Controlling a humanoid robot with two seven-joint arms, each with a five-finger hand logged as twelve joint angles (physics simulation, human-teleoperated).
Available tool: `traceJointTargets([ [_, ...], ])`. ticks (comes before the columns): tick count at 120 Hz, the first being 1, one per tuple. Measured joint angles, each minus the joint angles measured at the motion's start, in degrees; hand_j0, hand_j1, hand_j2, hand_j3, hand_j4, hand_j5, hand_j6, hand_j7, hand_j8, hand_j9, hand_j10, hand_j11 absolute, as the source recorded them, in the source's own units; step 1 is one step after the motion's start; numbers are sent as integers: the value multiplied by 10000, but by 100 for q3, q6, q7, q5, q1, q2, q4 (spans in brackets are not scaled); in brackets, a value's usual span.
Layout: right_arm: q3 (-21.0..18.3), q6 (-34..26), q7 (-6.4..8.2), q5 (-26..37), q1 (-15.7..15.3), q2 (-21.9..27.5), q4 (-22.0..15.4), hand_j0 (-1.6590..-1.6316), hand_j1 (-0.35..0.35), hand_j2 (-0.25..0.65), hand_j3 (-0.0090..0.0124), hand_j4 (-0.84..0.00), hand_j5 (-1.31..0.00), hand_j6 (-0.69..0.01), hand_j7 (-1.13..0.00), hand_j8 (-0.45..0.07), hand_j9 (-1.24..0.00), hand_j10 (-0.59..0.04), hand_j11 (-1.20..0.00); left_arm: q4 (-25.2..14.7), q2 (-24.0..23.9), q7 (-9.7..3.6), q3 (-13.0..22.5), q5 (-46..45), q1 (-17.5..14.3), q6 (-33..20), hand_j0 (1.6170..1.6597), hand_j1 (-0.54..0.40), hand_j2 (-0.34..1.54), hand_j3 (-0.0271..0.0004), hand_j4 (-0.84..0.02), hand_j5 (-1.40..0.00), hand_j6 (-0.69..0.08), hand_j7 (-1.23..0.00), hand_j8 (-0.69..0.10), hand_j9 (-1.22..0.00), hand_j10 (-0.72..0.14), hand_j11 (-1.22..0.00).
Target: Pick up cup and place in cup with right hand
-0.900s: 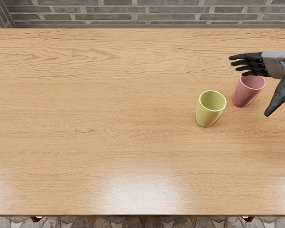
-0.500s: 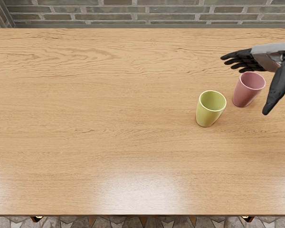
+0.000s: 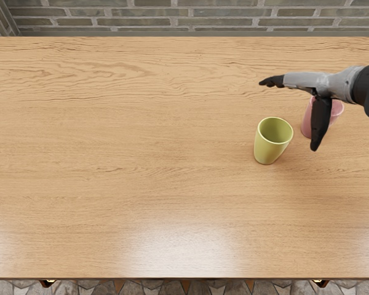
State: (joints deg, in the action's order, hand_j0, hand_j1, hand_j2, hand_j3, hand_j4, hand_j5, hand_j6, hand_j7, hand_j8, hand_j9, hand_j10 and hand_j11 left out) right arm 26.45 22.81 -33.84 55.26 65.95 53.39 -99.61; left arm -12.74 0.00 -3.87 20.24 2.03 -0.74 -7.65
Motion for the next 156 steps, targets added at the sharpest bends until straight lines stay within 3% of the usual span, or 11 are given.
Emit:
traceJointTargets([
  [43, -12, -861, -4, 1086, -897, -745, 194, -16581, -3112, -49, 0, -377, -435, -399, -427, -384, -432, -367, -430, 0, 0, 0, 2, 0, -2, 0, 16581, 3490, 1, 0, -2, -1, -2, -1, -2, -1, -1, -1],
  [68, -101, -973, -14, 1362, -1108, -1073, 520, -16581, -2961, -72, 0, -502, -600, -524, -593, -508, -598, -492, -596, 0, 0, 0, 0, 0, -1, 0, 16581, 3490, 0, 0, -1, -1, -1, -1, 0, -1, 0, -1],
  [89, -119, -993, -97, 1434, -1132, -1192, 612, -16581, -2009, -229, 0, -1294, -1631, -1315, -1623, -1300, -1628, -1284, -1627, 0, 0, 0, 0, 0, 1, 0, 16581, 3490, 0, 0, -1, -1, -1, -1, -1, 0, 0, 0],
  [137, -176, -1152, -115, 1485, -1145, -1256, 750, -16580, 429, -626, 0, -3334, -4269, -3347, -4269, -3370, -4275, -3321, -4273, 0, 0, 0, -1, 0, -5, 0, 16581, 3490, 0, 0, -1, -1, -1, -1, -1, -1, 0, 0],
  [156, -181, -1170, -118, 1487, -1145, -1287, 787, -16557, 390, -771, 0, -3646, -4830, -3712, -4744, -3325, -4873, -3613, -4865, 0, 0, 0, 1, 0, 3, 0, 16581, 3489, 1, -1, -1, -1, -1, -1, 0, -1, 0, -1],
])
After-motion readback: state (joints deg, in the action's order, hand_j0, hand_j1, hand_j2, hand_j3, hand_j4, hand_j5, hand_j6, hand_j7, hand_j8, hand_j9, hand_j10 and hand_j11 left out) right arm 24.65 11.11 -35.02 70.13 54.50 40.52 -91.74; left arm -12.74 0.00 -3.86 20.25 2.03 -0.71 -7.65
